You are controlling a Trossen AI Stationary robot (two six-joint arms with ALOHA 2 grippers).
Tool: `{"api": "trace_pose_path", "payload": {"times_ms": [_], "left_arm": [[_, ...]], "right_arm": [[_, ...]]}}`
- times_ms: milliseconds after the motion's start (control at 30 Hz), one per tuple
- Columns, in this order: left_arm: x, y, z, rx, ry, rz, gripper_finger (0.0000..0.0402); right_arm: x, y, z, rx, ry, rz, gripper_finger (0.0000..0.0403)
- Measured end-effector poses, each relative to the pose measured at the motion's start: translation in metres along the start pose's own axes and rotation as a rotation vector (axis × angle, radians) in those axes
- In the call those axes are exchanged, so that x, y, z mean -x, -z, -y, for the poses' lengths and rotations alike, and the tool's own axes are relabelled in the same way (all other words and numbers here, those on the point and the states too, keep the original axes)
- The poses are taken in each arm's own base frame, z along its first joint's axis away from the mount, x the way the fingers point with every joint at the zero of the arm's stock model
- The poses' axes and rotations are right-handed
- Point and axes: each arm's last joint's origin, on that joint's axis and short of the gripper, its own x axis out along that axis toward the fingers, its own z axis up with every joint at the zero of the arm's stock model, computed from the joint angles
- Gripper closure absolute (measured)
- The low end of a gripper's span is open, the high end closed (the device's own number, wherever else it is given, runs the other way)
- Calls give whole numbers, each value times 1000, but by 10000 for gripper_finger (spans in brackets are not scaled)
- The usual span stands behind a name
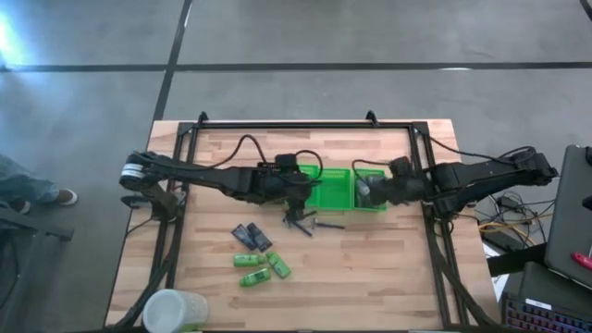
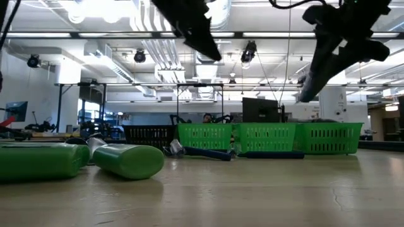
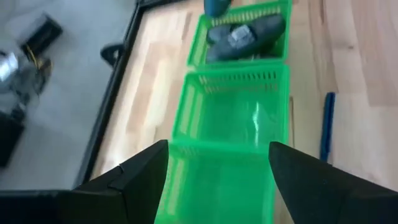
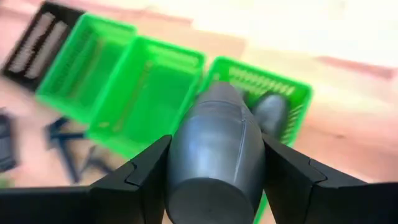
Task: Pick & Place Travel size toiletries
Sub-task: Put the gray deodorant into the right green basket
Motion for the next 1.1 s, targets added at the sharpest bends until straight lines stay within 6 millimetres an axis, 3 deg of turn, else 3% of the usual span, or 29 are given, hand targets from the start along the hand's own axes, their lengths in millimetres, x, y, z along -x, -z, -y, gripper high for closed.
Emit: {"api": "trace_pose_path", "payload": {"times_ms": [167, 300, 533, 700, 1100], "left_arm": [[11, 28, -5, 178, -4, -14, 120], [23, 50, -9, 327, -5, 56, 120], [39, 83, -16, 474, -59, 143, 120], [47, 97, -20, 508, -78, 147, 119], [44, 114, -20, 600, -37, 100, 119]], "right_arm": [[-11, 14, -6, 20, 69, 87, 204], [-31, 27, -6, 27, 135, 92, 204], [-53, 45, 7, -75, 229, 218, 194], [-60, 54, 5, -3, 200, 117, 185], [-60, 60, 3, 41, 182, -48, 111]]}}
